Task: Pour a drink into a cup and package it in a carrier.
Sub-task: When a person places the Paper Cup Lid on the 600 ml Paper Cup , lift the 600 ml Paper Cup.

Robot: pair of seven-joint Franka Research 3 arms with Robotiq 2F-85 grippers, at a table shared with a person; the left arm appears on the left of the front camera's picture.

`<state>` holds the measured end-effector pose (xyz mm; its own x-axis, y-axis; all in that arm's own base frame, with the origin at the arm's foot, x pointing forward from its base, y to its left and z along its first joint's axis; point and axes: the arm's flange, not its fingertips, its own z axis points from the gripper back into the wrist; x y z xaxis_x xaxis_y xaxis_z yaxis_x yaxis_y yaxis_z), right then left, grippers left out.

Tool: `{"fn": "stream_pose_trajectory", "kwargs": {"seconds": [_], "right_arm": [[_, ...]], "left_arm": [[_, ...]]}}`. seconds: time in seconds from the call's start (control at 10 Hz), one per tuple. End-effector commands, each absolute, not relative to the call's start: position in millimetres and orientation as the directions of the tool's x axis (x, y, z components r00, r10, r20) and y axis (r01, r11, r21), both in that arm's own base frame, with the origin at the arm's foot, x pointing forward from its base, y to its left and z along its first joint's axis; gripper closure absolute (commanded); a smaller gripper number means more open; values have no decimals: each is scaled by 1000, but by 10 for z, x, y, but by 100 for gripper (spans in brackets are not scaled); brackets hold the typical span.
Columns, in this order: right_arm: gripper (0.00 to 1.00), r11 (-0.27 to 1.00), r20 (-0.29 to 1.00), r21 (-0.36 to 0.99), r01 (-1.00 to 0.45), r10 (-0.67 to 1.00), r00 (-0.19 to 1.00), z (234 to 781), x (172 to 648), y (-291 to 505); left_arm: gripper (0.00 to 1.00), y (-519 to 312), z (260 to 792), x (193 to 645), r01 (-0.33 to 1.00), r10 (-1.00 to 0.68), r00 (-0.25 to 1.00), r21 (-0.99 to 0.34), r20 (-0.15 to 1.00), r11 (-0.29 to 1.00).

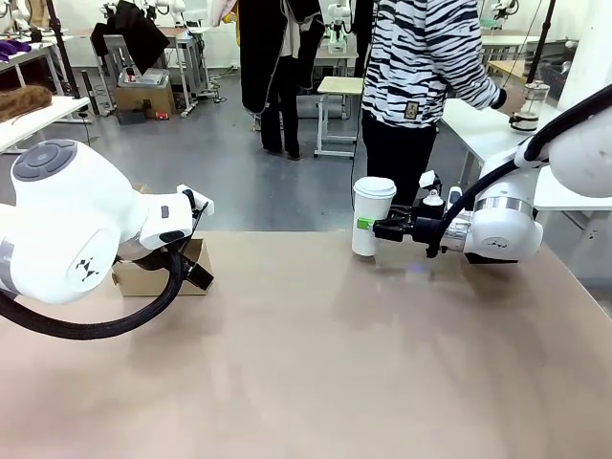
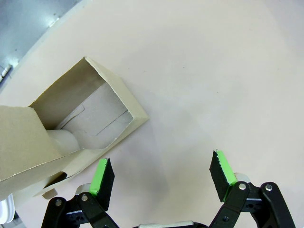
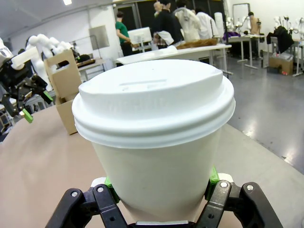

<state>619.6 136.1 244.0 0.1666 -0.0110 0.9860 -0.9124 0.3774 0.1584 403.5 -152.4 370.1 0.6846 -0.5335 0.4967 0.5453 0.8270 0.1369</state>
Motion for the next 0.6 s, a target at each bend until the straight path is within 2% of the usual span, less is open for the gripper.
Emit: {"fn": "stream_pose_trajectory", "kwargs": {"seconds": [0.0, 0.5], "right_arm": [[24, 376, 986, 161, -913, -17, 167, 2484, 6194, 1390], [24, 376, 986, 161, -913, -17, 167, 2484, 6194, 1390]], "left_arm": [[0, -1520, 3705, 4033, 545, -532, 684, 135, 498, 827], [0, -1520, 3705, 4033, 545, -532, 684, 135, 498, 827]]}}
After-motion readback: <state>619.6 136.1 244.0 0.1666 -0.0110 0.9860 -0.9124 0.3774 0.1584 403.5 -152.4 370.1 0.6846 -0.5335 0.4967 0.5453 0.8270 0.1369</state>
